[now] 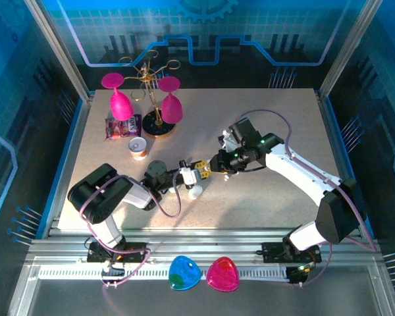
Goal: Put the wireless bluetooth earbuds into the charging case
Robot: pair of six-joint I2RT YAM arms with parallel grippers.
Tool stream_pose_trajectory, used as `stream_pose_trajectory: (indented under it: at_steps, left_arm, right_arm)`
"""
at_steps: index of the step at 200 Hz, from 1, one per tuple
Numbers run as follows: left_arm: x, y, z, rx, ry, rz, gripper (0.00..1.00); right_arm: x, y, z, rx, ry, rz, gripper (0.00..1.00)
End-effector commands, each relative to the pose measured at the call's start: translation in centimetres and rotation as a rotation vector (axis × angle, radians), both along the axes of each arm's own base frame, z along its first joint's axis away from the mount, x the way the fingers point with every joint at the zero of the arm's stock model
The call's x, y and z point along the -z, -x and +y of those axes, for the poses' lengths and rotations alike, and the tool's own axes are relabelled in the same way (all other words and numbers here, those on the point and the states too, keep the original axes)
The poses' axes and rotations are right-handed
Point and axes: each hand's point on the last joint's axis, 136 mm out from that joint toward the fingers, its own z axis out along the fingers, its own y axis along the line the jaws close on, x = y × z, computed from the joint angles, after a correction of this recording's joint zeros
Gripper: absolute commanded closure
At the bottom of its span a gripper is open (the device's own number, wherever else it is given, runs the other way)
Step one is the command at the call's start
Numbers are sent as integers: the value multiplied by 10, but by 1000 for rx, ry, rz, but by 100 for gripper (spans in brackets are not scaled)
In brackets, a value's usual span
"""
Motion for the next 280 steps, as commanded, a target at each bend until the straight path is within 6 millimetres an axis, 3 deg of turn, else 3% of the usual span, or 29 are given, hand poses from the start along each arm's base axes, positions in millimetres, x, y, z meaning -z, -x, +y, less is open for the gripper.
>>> stream_pose_trajectory:
  at_steps: [1, 103, 184, 202, 234, 280]
  left_arm:
    - [-5, 14, -8, 60, 0, -55, 99]
    - [-11, 14, -13, 65, 38, 0, 99]
    - [-38, 1, -3, 24, 203, 228, 97]
    - [-45, -1, 2, 20, 264, 319, 97]
    - [-57, 11, 5, 81, 295, 366, 97]
    - [-68, 19, 7, 102, 312, 360, 98]
  right_arm:
    - [-8, -3, 11, -12, -25, -3, 74]
    - [-17, -4, 10, -11, -23, -28, 62]
    - [-55, 7, -17, 1, -33, -242, 39]
    - [-62, 3, -24, 11, -9, -323, 25]
    - [-50, -5, -40, 38, 124, -345, 7]
    - [-48, -13, -27, 36, 94, -340, 6]
